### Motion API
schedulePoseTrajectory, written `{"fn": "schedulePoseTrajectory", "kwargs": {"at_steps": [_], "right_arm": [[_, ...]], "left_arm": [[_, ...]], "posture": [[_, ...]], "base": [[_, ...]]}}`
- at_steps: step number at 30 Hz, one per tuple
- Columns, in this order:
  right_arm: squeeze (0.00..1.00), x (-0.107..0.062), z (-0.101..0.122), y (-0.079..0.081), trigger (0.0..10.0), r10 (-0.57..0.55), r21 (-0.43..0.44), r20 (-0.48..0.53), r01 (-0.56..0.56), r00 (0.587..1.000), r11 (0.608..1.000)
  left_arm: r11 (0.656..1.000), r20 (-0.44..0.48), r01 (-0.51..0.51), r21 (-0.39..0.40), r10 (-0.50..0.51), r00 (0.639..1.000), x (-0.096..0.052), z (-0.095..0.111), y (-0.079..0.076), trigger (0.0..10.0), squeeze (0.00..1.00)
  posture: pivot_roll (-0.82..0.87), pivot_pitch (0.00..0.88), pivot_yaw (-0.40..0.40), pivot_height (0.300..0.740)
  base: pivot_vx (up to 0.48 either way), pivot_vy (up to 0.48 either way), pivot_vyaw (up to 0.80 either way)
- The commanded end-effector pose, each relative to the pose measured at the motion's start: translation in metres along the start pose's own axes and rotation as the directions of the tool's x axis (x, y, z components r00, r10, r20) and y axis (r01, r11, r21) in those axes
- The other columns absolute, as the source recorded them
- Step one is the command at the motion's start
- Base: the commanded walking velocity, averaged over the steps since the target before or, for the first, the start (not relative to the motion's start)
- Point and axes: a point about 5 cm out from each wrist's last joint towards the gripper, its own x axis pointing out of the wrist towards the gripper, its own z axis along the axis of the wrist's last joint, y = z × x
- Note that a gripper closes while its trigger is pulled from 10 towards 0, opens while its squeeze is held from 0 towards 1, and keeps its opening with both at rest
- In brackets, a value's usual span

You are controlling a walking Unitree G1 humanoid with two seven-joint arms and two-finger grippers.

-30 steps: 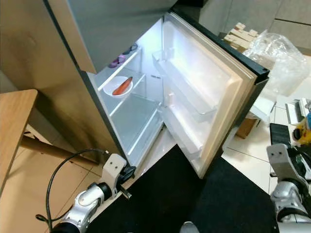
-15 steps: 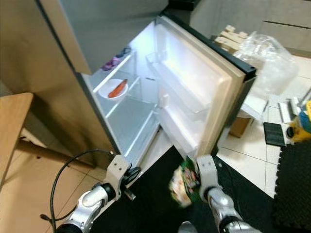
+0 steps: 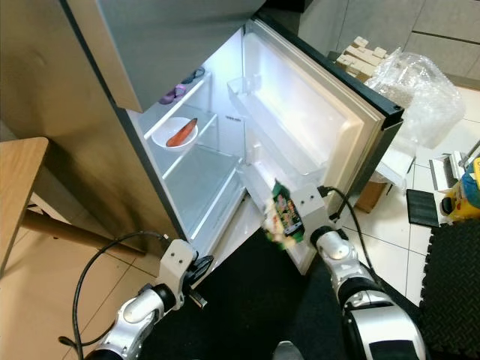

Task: Restocking fridge

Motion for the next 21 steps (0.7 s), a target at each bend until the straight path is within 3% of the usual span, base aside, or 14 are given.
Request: {"fn": "schedulePoseTrajectory", "kwargs": {"at_steps": [1,5,10,13,14,15,17,18,20,21], "right_arm": [[0.0,-0.002,-0.001,-0.018,10.0,-0.084,-0.064,-0.015,0.083,0.996,0.994],[0.0,-0.003,-0.002,-0.027,10.0,-0.131,-0.113,-0.025,0.128,0.991,0.985],[0.0,-0.015,-0.014,-0.06,10.0,-0.307,-0.206,-0.083,0.285,0.948,0.936],[0.0,-0.021,-0.019,-0.07,10.0,-0.351,-0.238,-0.104,0.319,0.931,0.917],[0.0,-0.028,-0.024,-0.084,10.0,-0.409,-0.275,-0.126,0.365,0.904,0.89],[0.0,-0.028,-0.024,-0.084,10.0,-0.409,-0.275,-0.126,0.365,0.904,0.89],[0.0,-0.055,-0.038,-0.125,10.0,-0.573,-0.372,-0.175,0.485,0.801,0.791],[0.0,-0.055,-0.038,-0.125,10.0,-0.573,-0.372,-0.175,0.485,0.801,0.791],[0.0,-0.075,-0.046,-0.149,10.0,-0.671,-0.425,-0.194,0.555,0.716,0.715],[0.0,-0.075,-0.046,-0.149,10.0,-0.671,-0.425,-0.194,0.555,0.716,0.715]], "left_arm": [[1.0,-0.015,-0.005,0.001,0.005,1.0,-0.005,-0.005,0.0,10.0,0.0],[1.0,-0.019,-0.004,0.004,0.004,1.0,-0.006,-0.005,0.001,10.0,0.0],[1.0,-0.027,-0.003,0.012,0.003,1.0,-0.007,-0.005,0.004,10.0,0.0],[1.0,-0.029,-0.003,0.015,0.003,1.0,-0.008,-0.005,0.005,10.0,0.0],[1.0,-0.031,-0.003,0.018,0.003,1.0,-0.008,-0.005,0.007,10.0,0.0],[1.0,-0.031,-0.003,0.018,0.003,1.0,-0.008,-0.005,0.007,10.0,0.0],[1.0,-0.037,-0.004,0.023,0.004,0.999,-0.009,-0.005,0.009,10.0,0.0],[1.0,-0.037,-0.004,0.023,0.004,0.999,-0.009,-0.005,0.009,10.0,0.0],[1.0,-0.041,-0.005,0.025,0.006,0.999,-0.01,-0.006,0.01,10.0,0.0],[1.0,-0.041,-0.005,0.025,0.006,0.999,-0.01,-0.006,0.01,10.0,0.0]], "posture": [[-0.07,0.161,-0.021,0.74],[-0.07,0.165,-0.014,0.74],[-0.06,0.166,-0.005,0.74],[-0.06,0.168,-0.003,0.74],[-0.06,0.167,0.0,0.74],[-0.06,0.167,0.0,0.74],[-0.06,0.169,0.004,0.74],[-0.06,0.169,0.004,0.74],[-0.06,0.169,0.005,0.74],[-0.06,0.169,0.005,0.74]], "base": [[0.0,0.0,0.0],[0.0,0.0,0.0],[0.0,0.0,0.0],[0.0,0.0,0.0],[0.0,0.0,0.0],[0.0,0.0,0.0],[0.0,0.0,0.0],[0.0,0.0,0.0],[0.0,0.0,0.0],[0.0,0.0,0.0]]}}
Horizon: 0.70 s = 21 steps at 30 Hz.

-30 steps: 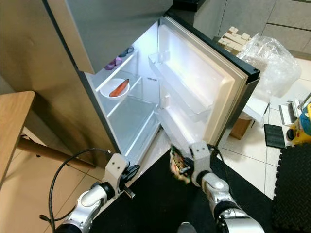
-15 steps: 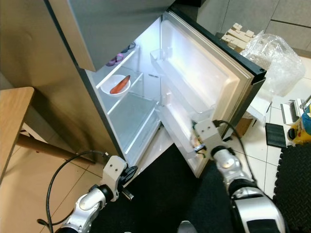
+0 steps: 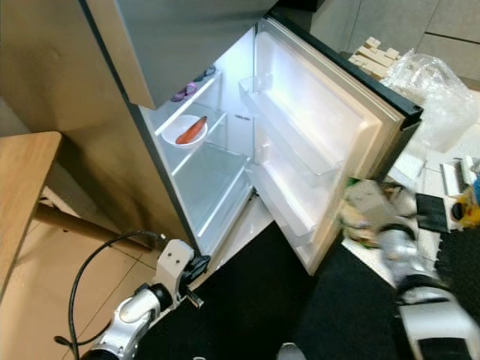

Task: Restocking fridge

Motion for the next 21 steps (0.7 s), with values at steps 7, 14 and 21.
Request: {"fn": "schedulePoseTrajectory", "kwargs": {"at_steps": [7,14,21], "right_arm": [[0.0,-0.034,-0.064,0.017,10.0,-0.01,0.068,-0.199,0.024,0.98,0.997],[0.0,-0.08,-0.078,0.092,10.0,0.3,0.332,-0.249,-0.21,0.921,0.92],[0.0,-0.113,-0.071,0.138,10.0,0.498,0.481,-0.187,-0.363,0.847,0.798]], "left_arm": [[1.0,-0.073,0.026,-0.011,-0.026,0.997,-0.005,-0.016,-0.008,10.0,0.0],[0.999,-0.124,0.042,-0.028,-0.046,0.991,-0.005,-0.026,-0.017,10.0,0.0],[0.971,-0.204,-0.148,-0.19,0.109,0.973,-0.016,-0.048,-0.012,10.0,0.0]], "posture": [[-0.09,0.175,0.015,0.74],[-0.11,0.176,0.019,0.74],[-0.12,0.164,0.019,0.74]], "base": [[0.0,0.0,0.0],[0.0,0.0,0.0],[0.0,0.0,0.0]]}}
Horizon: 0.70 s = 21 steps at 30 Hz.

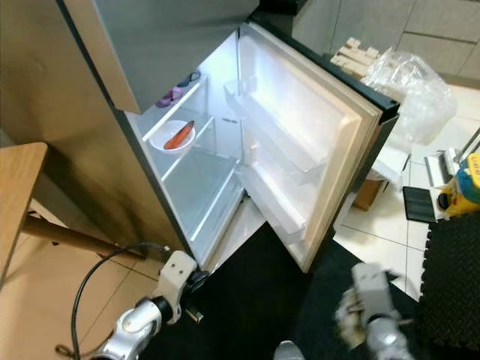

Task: Restocking fridge

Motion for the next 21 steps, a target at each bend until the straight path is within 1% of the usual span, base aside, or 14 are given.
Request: {"fn": "schedulePoseTrajectory", "kwargs": {"at_steps": [1,2,3,6,7,9,10,11,14,19,21], "right_arm": [[0.0,-0.002,0.004,0.009,10.0,0.041,0.088,0.057,-0.046,0.998,0.995],[0.0,-0.004,0.003,0.024,10.0,0.086,0.13,0.08,-0.096,0.993,0.987],[0.0,-0.006,0.003,0.035,10.0,0.116,0.146,0.092,-0.128,0.989,0.981],[0.0,-0.006,0.003,0.035,10.0,0.116,0.146,0.092,-0.128,0.989,0.981],[0.0,-0.008,0.003,0.043,10.0,0.14,0.147,0.101,-0.154,0.985,0.977],[0.0,-0.008,0.003,0.043,10.0,0.14,0.147,0.101,-0.154,0.985,0.977],[0.0,-0.009,0.004,0.05,10.0,0.168,0.134,0.108,-0.182,0.98,0.974],[0.0,-0.009,0.005,0.054,10.0,0.189,0.119,0.113,-0.202,0.975,0.972],[0.0,-0.009,0.007,0.058,10.0,0.212,0.095,0.115,-0.223,0.971,0.97],[0.0,-0.009,0.008,0.06,10.0,0.23,0.075,0.11,-0.239,0.967,0.968],[0.0,-0.01,0.007,0.064,10.0,0.256,0.046,0.108,-0.262,0.961,0.964]], "left_arm": [[0.978,-0.07,-0.166,-0.126,0.158,0.985,-0.01,-0.019,0.009,10.0,0.0],[0.924,-0.107,-0.322,-0.206,0.305,0.946,-0.018,-0.028,0.021,10.0,0.0],[0.856,-0.147,-0.448,-0.256,0.424,0.894,-0.027,-0.036,0.03,10.0,0.0],[0.856,-0.147,-0.448,-0.256,0.424,0.894,-0.027,-0.036,0.03,10.0,0.0],[0.803,-0.184,-0.523,-0.286,0.49,0.852,-0.033,-0.042,0.035,10.0,0.0],[0.803,-0.184,-0.523,-0.286,0.49,0.852,-0.033,-0.042,0.035,10.0,0.0],[0.772,-0.225,-0.56,-0.299,0.513,0.828,-0.039,-0.05,0.036,10.0,0.0],[0.765,-0.248,-0.572,-0.296,0.516,0.82,-0.042,-0.055,0.035,10.0,0.0],[0.766,-0.264,-0.571,-0.297,0.509,0.819,-0.043,-0.058,0.031,10.0,0.0],[0.769,-0.252,-0.564,-0.301,0.506,0.825,-0.037,-0.055,0.028,10.0,0.0],[0.759,-0.247,-0.573,-0.307,0.518,0.819,-0.034,-0.052,0.027,10.0,0.0]], "posture": [[-0.13,0.16,0.02,0.74],[-0.13,0.155,0.018,0.74],[-0.13,0.15,0.016,0.74],[-0.13,0.15,0.016,0.74],[-0.13,0.143,0.013,0.74],[-0.13,0.143,0.013,0.74],[-0.13,0.129,0.004,0.74],[-0.13,0.115,-0.004,0.74],[-0.13,0.1,-0.015,0.74],[-0.13,0.09,-0.025,0.74],[-0.13,0.087,-0.028,0.74]], "base": [[0.0,0.0,0.0],[0.0,0.0,0.0],[0.0,0.0,0.0],[0.0,0.0,0.0],[0.0,0.0,0.0],[0.0,0.0,0.0],[0.0,0.0,0.0],[0.0,0.0,0.0],[0.0,0.0,0.0],[0.0,0.0,0.0],[0.0,-0.122,0.0]]}}
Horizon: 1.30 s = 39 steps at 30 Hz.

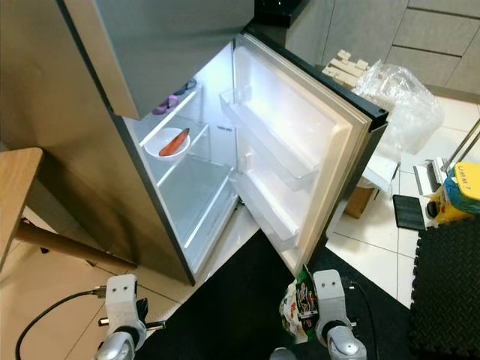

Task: Restocking fridge

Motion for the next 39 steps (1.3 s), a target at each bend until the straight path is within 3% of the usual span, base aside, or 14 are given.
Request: {"fn": "schedulePoseTrajectory", "kwargs": {"at_steps": [1,14,32,39], "right_arm": [[0.0,-0.001,-0.003,0.002,10.0,0.019,-0.024,-0.002,-0.019,1.0,1.0],[0.0,-0.004,-0.008,-0.001,10.0,-0.01,-0.015,-0.012,0.01,1.0,1.0],[0.0,-0.008,-0.014,-0.003,10.0,-0.016,-0.035,-0.028,0.015,0.999,0.999],[0.0,-0.007,-0.013,-0.005,10.0,-0.019,-0.041,-0.027,0.018,0.999,0.999]], "left_arm": [[1.0,-0.01,-0.015,-0.016,0.015,1.0,-0.001,-0.004,-0.004,10.0,0.0],[1.0,0.008,0.006,-0.023,-0.006,1.0,0.0,-0.002,-0.01,10.0,0.0],[0.998,0.028,0.023,-0.05,-0.021,0.999,-0.001,-0.003,-0.011,10.0,0.0],[0.999,0.029,0.026,-0.036,-0.025,0.999,-0.001,-0.002,-0.012,10.0,0.0]], "posture": [[-0.13,0.086,-0.029,0.74],[-0.14,0.101,-0.02,0.74],[-0.15,0.105,-0.013,0.74],[-0.16,0.097,-0.013,0.74]], "base": [[0.0,-0.244,0.0],[0.0,-0.48,0.0],[0.0,0.0,0.0],[0.0,-0.48,0.0]]}}
